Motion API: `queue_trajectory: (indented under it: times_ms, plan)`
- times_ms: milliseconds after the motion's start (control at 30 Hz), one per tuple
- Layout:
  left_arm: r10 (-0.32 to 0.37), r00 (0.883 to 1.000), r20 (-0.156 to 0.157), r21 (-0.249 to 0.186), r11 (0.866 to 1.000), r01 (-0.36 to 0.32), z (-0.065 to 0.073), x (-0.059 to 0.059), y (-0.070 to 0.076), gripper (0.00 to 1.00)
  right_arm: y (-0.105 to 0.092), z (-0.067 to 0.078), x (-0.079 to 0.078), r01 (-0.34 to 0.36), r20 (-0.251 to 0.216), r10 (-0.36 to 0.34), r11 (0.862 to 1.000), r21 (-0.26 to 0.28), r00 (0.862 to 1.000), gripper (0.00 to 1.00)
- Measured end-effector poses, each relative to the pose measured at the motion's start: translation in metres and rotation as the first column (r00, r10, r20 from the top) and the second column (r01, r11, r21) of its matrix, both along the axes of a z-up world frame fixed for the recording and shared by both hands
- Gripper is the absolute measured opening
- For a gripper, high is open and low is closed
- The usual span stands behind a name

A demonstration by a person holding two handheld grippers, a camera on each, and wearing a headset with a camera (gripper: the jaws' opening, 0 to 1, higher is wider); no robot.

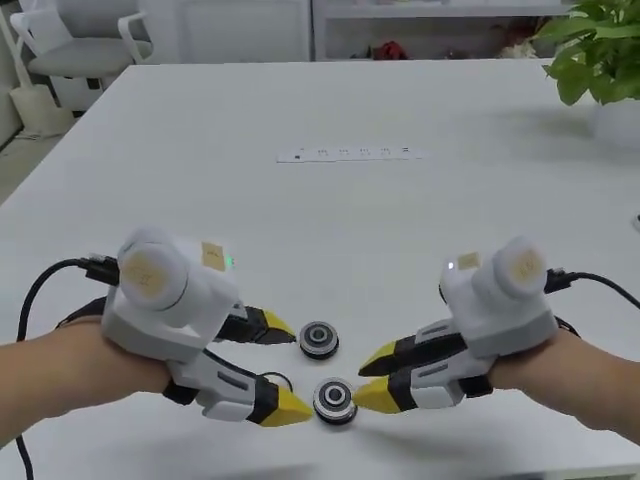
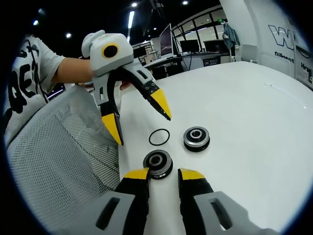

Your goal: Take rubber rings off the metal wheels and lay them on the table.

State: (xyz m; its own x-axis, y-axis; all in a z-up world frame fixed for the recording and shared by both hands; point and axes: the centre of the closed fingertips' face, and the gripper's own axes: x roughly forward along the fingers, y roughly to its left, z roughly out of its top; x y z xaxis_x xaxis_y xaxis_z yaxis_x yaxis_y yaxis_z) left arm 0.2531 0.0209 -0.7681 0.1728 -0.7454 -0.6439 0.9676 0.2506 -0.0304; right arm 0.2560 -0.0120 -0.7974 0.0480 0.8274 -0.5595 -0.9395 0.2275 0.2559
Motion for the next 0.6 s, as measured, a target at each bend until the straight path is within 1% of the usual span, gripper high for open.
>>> queue_trajectory:
  times_ms: [100, 200, 233, 333, 467, 600]
  plan:
    - [-0.009, 1.000, -0.015, 0.003, 1.000, 0.009, -0.004, -0.002, -0.003, 0.46, 0.000, -0.004, -0.002, -0.023, 0.016, 0.024, 1.000, -0.012, 1.000, 0.18]
    - [-0.014, 1.000, -0.024, 0.008, 1.000, 0.014, -0.007, -0.003, -0.006, 0.44, -0.001, -0.008, -0.004, -0.040, 0.024, 0.041, 0.999, -0.023, 0.999, 0.19]
    - [-0.016, 0.999, -0.027, 0.010, 1.000, 0.016, -0.009, -0.003, -0.006, 0.43, -0.002, -0.011, -0.004, -0.049, 0.037, 0.051, 0.998, -0.037, 0.998, 0.19]
    - [-0.015, 0.999, -0.039, 0.011, 1.000, 0.015, -0.012, -0.004, -0.009, 0.41, -0.002, -0.015, -0.006, -0.069, 0.050, 0.071, 0.996, -0.052, 0.996, 0.18]
    - [-0.017, 0.999, -0.048, 0.010, 1.000, 0.018, -0.015, -0.004, -0.014, 0.39, -0.001, -0.015, -0.006, -0.076, 0.062, 0.078, 0.996, -0.046, 0.995, 0.17]
    - [-0.018, 0.999, -0.045, 0.011, 1.000, 0.019, -0.018, -0.004, -0.018, 0.37, 0.001, -0.015, -0.005, -0.081, 0.076, 0.084, 0.996, -0.043, 0.994, 0.16]
